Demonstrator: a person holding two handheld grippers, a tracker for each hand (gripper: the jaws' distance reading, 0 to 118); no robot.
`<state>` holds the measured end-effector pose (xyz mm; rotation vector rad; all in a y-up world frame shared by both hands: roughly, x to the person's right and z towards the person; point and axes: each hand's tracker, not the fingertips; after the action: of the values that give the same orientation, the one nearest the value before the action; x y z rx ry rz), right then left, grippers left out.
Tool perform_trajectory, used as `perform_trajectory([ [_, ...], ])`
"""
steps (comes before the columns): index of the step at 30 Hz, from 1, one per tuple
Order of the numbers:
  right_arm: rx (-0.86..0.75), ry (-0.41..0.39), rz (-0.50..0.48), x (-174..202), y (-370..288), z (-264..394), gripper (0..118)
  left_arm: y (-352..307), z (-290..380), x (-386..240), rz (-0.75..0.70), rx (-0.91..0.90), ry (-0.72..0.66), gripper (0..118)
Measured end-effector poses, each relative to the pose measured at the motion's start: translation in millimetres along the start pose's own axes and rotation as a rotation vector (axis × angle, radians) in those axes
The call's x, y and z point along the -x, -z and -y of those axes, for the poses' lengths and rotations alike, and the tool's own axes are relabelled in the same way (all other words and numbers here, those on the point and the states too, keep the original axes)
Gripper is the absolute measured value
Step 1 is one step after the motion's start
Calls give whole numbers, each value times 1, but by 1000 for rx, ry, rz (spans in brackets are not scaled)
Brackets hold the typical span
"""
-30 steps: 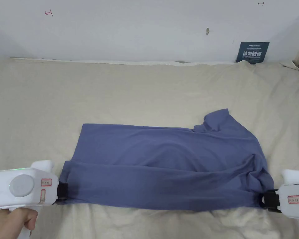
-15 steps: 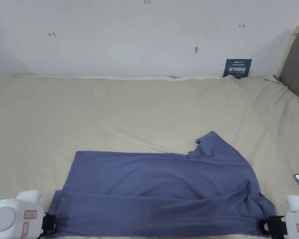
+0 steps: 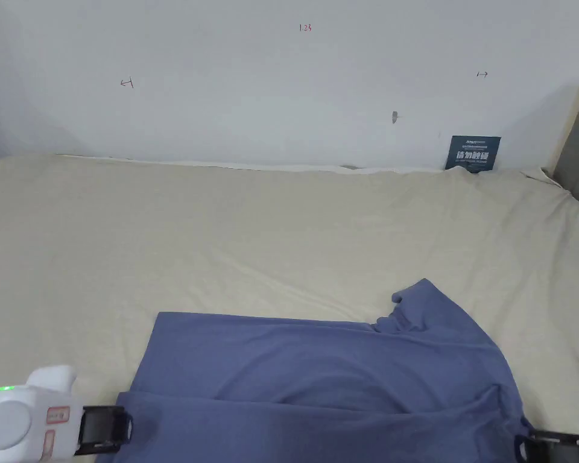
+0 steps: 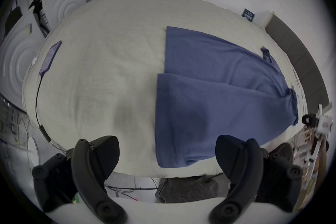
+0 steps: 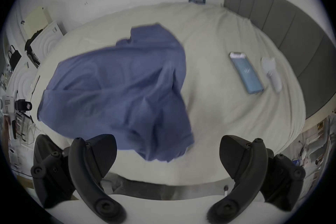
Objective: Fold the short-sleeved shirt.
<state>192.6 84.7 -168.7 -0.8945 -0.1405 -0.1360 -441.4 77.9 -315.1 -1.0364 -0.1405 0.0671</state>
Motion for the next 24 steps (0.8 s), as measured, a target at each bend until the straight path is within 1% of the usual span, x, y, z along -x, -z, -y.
perform_trajectory([
  [1,-14,32,-13,7,-6,-10,110,0,-9,-3,-5,-14,7,108],
  [2,-12,63,-45,7,-5,-19,99,0,-18,-6,-2,-37,4,105],
  [3,-9,79,-106,7,0,-29,61,0,-29,-9,32,-76,-7,85],
  [4,-24,94,-137,8,3,-37,13,-6,-39,-22,81,-93,-2,46],
  [5,-36,90,-134,15,4,-47,13,-5,-50,-27,99,-109,-2,27],
  [6,-28,75,-121,20,13,-58,0,0,-64,-35,79,-94,9,6],
  [7,-25,72,-85,19,19,-66,0,9,-74,-41,61,-144,4,0],
  [8,-19,8,-86,19,28,-78,0,21,-89,-46,50,-140,27,0],
  [9,-17,-18,-82,19,38,-87,0,32,-105,-50,54,-125,28,0],
  [11,-11,-27,-71,16,57,-105,0,57,-132,-55,65,-74,24,0],
  [12,-6,-30,-62,13,68,-115,0,64,-137,-61,63,-76,22,0],
  [13,2,-28,-61,51,50,-117,0,79,-150,-65,53,-64,23,0],
  [14,12,-23,-60,51,57,-124,0,94,-160,-67,31,-47,33,16],
  [15,19,-15,-55,50,65,-132,0,110,-170,-70,-41,-28,53,82],
  [16,28,-7,-51,49,74,-139,0,135,-181,-70,-87,44,73,118],
  [17,41,-1,-44,39,90,-140,0,141,-187,-68,-107,-62,104,116],
  [18,47,2,-28,36,98,-146,0,153,-187,-68,-79,-2,82,115],
  [20,67,-4,-19,31,111,-157,0,182,-196,-62,-121,39,108,115],
  [21,77,-2,-7,22,123,-157,0,188,-195,-61,-113,41,106,113],
  [22,81,-15,7,18,130,-162,0,191,-194,-60,-105,56,113,106],
  [23,75,-24,19,13,135,-166,0,189,-192,-61,-103,63,114,79],
  [24,77,-32,39,7,142,-172,0,189,-191,-59,-58,44,95,47],
])
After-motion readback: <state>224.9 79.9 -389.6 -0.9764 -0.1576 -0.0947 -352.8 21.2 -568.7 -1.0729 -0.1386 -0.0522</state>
